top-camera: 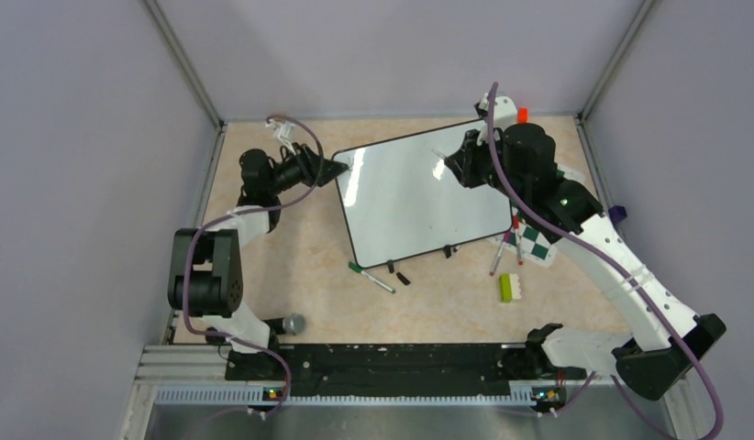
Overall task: Write a sentence on the whiteboard
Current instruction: Adjust the whiteboard at the center of the board.
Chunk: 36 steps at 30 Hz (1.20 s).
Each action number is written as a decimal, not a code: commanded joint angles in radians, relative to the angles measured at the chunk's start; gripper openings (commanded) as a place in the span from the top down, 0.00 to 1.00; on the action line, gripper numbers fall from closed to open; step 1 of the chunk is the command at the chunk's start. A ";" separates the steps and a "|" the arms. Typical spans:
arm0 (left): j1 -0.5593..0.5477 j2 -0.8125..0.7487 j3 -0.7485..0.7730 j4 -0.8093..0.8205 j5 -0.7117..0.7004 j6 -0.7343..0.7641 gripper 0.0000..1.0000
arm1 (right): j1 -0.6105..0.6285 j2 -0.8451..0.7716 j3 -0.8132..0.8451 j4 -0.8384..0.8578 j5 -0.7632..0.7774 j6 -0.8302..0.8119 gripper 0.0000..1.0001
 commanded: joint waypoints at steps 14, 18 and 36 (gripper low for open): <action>-0.005 0.167 0.095 0.366 0.268 -0.195 1.00 | -0.013 -0.017 0.055 -0.006 0.008 -0.011 1.00; 0.005 0.201 0.077 0.451 0.316 -0.285 1.00 | -0.014 -0.021 0.060 -0.014 0.009 -0.013 1.00; -0.065 0.190 -0.021 0.688 0.408 -0.633 1.00 | -0.014 -0.040 0.069 -0.061 0.013 -0.013 1.00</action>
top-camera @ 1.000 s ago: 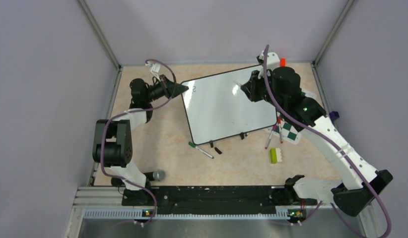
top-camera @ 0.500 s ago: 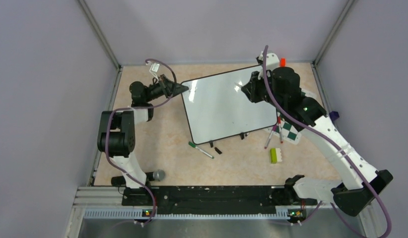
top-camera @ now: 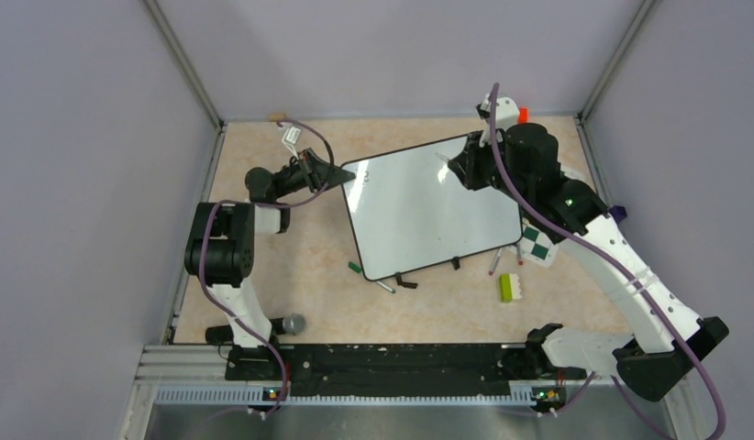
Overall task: Write a sentence on the whiteboard
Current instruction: Adjust the whiteboard at the center of the board.
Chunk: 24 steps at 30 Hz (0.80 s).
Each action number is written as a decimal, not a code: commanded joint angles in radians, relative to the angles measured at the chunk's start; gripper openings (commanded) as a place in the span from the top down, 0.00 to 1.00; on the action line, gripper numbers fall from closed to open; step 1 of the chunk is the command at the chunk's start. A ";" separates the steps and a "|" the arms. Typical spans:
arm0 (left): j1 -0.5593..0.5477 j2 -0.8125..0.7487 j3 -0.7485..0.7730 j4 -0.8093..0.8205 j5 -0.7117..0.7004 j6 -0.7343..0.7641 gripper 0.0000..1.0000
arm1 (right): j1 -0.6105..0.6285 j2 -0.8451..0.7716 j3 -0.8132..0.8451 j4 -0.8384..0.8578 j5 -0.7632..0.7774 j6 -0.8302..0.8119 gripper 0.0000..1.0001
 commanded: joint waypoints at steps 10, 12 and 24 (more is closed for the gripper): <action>-0.077 -0.129 -0.053 -0.271 0.128 0.123 1.00 | -0.014 -0.034 0.034 0.001 -0.004 -0.004 1.00; -0.077 -0.151 -0.051 -0.334 0.114 0.168 0.90 | -0.013 -0.031 0.037 0.001 -0.001 -0.004 1.00; -0.105 -0.354 0.067 -1.199 -0.175 0.628 0.75 | -0.014 -0.054 0.042 0.005 -0.021 -0.010 1.00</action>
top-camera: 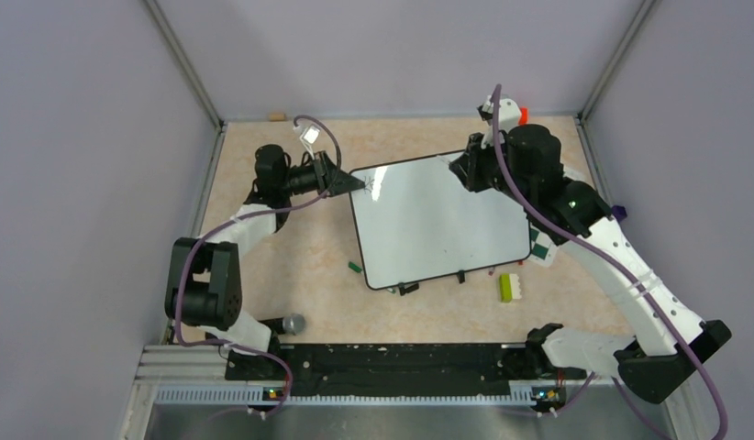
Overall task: Write a sentence on the whiteboard
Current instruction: Adjust the whiteboard at the center of the board.
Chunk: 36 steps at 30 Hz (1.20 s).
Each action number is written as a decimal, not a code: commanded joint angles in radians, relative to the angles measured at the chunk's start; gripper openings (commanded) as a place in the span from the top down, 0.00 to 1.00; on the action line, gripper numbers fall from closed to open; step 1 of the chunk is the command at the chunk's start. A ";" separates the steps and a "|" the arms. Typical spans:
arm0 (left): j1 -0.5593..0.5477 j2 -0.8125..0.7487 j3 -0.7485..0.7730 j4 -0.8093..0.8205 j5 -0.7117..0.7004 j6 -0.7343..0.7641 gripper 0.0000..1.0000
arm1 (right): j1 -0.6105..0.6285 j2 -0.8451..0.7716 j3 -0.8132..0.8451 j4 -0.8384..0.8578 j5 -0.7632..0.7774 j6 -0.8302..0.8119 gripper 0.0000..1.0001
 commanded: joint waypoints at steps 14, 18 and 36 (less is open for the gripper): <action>-0.003 -0.145 0.111 -0.588 -0.217 0.320 0.03 | -0.014 -0.015 0.041 0.030 -0.053 -0.007 1.00; -0.003 -0.206 0.165 -0.629 -0.176 0.356 0.01 | -0.012 0.020 0.063 0.027 -0.067 0.007 1.00; 0.017 -0.290 0.230 -0.847 -0.231 0.526 0.02 | -0.011 0.011 0.063 -0.003 -0.053 0.047 1.00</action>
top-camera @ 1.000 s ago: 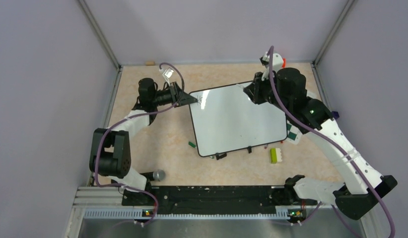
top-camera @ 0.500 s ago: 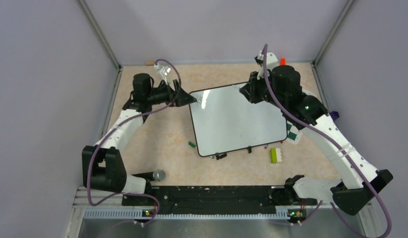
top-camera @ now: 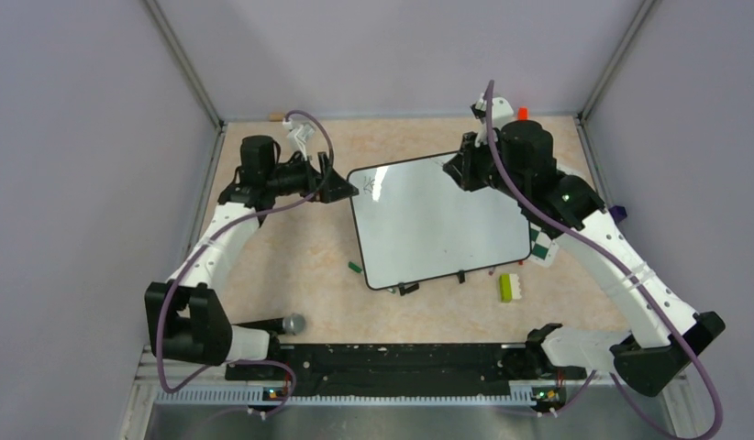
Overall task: Write a sentence on the whiteboard
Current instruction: Adjust the whiteboard at the center of the board.
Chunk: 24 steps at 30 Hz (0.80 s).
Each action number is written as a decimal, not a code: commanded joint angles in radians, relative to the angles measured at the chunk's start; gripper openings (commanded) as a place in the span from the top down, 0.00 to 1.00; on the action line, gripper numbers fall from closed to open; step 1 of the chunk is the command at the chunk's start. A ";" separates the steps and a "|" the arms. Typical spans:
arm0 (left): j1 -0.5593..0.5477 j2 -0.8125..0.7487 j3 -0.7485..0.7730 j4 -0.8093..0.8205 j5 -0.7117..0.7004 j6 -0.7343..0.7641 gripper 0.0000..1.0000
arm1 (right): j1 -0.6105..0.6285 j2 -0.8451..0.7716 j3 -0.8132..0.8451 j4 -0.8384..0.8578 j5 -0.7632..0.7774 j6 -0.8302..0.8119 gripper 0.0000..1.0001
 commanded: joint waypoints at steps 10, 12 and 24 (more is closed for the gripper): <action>0.025 -0.067 0.010 0.027 0.044 0.041 0.01 | -0.013 0.006 0.052 0.001 -0.006 0.002 1.00; 0.030 -0.048 0.018 0.023 0.070 0.035 0.01 | -0.011 0.016 0.059 0.001 -0.002 -0.010 1.00; 0.039 -0.007 -0.003 0.069 0.116 -0.007 0.01 | -0.005 0.097 0.083 0.043 -0.050 0.011 1.00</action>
